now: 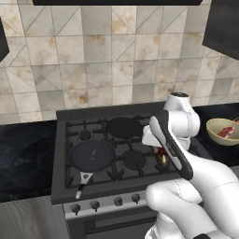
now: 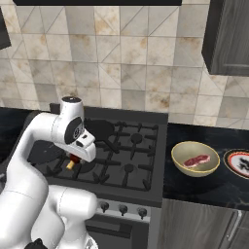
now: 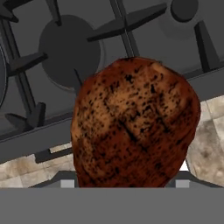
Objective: Place one of the steaks on the plate and the other in the bowl. Then place the bowl in the fridge.
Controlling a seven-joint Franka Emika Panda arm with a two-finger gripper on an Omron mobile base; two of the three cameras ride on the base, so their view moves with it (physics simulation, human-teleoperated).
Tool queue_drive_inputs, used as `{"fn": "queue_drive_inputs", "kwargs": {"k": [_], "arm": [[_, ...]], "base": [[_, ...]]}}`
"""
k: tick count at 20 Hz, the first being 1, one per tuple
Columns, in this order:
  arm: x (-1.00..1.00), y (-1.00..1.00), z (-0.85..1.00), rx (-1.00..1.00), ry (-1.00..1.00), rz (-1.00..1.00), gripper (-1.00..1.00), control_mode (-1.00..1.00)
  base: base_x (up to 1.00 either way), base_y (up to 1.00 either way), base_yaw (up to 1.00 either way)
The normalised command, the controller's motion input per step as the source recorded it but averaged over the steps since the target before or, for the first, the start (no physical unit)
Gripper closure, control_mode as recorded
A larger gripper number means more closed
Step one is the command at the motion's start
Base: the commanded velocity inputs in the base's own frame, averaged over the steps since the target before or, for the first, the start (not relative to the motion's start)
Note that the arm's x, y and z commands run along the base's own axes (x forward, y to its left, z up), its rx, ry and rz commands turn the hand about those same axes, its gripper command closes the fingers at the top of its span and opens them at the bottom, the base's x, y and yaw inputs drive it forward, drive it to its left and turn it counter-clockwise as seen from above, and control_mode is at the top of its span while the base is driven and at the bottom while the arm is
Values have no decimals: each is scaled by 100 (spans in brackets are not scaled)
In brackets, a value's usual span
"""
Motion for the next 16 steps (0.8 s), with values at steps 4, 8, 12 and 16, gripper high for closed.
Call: {"fn": "queue_drive_inputs", "kwargs": {"k": [4,8,12,16], "arm": [[-2,0,0,0,0,0,100,-100],[-6,-2,0,0,0,0,100,100],[0,0,0,0,0,0,100,100],[0,0,0,0,0,0,100,100]], "base": [[0,0,0],[-24,-21,-3],[-29,-46,-3],[-8,-97,0]]}}
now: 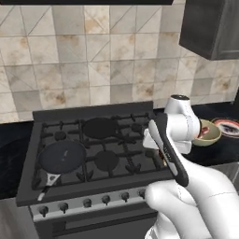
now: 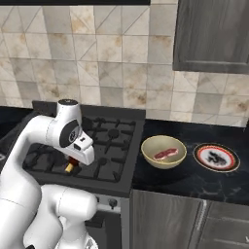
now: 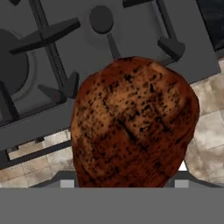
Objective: Place one of the steaks on the plate and the other in the bowl. Then place the bowl in the fridge.
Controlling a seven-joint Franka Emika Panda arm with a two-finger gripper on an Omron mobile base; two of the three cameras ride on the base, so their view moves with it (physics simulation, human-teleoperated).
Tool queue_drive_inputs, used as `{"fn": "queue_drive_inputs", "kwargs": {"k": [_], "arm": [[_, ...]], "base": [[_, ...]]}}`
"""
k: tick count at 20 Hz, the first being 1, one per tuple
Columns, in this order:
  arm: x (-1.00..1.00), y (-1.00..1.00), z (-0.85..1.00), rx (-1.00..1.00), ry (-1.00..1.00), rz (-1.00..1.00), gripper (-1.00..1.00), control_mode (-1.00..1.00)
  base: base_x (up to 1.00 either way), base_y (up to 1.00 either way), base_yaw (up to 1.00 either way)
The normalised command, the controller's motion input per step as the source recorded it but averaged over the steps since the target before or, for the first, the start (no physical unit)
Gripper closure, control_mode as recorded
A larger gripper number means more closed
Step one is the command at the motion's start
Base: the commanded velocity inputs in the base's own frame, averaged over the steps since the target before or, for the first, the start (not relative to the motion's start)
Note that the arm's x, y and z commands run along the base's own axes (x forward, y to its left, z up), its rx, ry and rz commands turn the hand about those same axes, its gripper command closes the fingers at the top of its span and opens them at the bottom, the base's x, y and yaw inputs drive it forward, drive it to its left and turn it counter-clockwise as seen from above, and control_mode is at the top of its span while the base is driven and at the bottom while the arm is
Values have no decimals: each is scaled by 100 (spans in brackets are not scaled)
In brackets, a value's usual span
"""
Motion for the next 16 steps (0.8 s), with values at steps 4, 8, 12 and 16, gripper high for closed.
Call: {"fn": "queue_drive_inputs", "kwargs": {"k": [4,8,12,16], "arm": [[0,0,0,0,0,0,100,100],[0,0,0,0,0,0,100,100],[0,0,0,0,0,0,100,100],[0,0,0,0,0,0,100,100]], "base": [[-40,-100,0],[-14,-96,0],[0,-89,0],[5,-85,0]]}}
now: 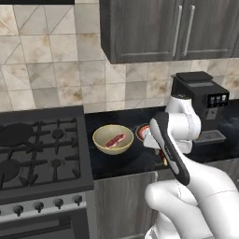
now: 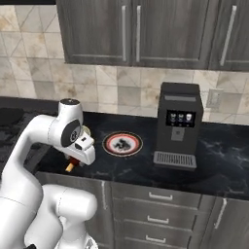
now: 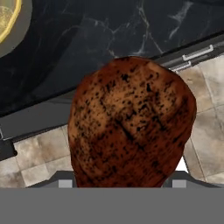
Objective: Place one of the steaks on the plate and the other in the bowl. Then place the bowl in the fridge.
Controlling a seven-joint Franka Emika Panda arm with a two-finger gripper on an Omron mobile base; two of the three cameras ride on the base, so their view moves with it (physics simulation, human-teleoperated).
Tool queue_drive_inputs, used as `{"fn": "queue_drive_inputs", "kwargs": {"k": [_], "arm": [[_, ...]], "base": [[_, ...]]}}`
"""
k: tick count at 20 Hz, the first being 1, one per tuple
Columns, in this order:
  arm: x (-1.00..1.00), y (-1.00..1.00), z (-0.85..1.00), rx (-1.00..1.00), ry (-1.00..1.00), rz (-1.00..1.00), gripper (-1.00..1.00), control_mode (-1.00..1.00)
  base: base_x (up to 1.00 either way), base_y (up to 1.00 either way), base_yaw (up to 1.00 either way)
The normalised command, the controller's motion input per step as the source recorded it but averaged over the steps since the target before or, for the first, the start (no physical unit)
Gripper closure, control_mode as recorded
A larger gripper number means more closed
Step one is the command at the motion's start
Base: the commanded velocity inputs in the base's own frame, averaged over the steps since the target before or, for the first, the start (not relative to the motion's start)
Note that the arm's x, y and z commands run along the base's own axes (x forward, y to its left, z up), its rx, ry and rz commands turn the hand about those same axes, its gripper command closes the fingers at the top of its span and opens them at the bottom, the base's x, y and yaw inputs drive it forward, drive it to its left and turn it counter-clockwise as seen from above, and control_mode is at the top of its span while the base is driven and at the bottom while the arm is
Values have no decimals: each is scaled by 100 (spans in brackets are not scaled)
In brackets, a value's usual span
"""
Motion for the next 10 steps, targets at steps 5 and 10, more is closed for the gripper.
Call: {"fn": "queue_drive_inputs", "kwargs": {"k": [5,10], "arm": [[0,0,0,0,0,0,100,100],[0,0,0,0,0,0,100,100]], "base": [[49,-34,-3],[37,-5,0]]}}
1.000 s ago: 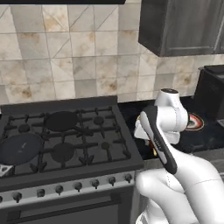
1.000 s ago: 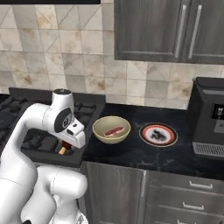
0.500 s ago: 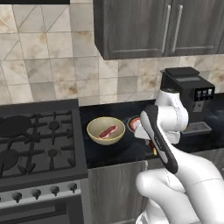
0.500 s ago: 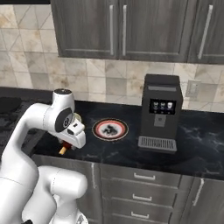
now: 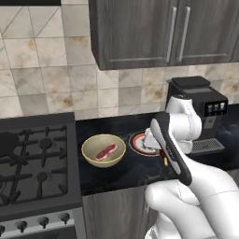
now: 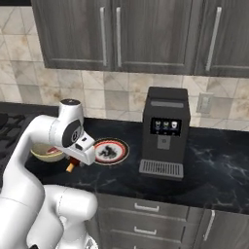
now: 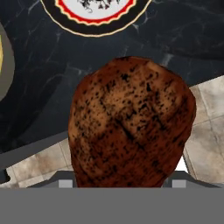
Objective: Place one of the steaks on the plate and the other in the bowl. Then place the bowl in the fridge.
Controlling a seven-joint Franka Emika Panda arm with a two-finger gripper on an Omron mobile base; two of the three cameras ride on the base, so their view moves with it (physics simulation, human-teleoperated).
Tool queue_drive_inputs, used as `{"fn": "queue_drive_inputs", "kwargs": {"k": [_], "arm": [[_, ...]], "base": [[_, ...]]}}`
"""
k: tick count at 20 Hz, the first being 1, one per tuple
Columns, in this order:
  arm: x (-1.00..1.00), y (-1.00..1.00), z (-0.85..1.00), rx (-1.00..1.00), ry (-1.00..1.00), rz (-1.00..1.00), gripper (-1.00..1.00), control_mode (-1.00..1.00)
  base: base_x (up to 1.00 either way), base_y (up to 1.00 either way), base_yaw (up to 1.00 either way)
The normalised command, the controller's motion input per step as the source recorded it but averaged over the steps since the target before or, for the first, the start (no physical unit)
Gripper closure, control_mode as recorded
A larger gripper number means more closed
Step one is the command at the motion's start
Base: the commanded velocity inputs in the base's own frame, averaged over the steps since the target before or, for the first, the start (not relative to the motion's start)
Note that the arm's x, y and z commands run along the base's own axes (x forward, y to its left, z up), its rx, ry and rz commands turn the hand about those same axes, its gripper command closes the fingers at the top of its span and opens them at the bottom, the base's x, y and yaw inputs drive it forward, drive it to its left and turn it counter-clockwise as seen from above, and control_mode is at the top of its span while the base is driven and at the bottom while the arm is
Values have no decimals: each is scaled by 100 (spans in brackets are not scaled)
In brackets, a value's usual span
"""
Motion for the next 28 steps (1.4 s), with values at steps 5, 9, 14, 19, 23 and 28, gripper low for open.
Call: {"fn": "queue_drive_inputs", "kwargs": {"k": [5,9,14,19,23,28], "arm": [[0,0,0,0,0,0,100,100],[0,0,0,0,0,0,100,100],[40,-18,0,0,2,2,100,-100],[100,-40,-2,-6,16,3,100,-100],[99,-1,-25,0,12,12,100,-100],[99,0,-46,-2,2,11,100,-100]], "base": [[19,-28,0],[16,-27,0],[0,0,0],[0,0,0],[0,0,0],[0,0,0]]}}
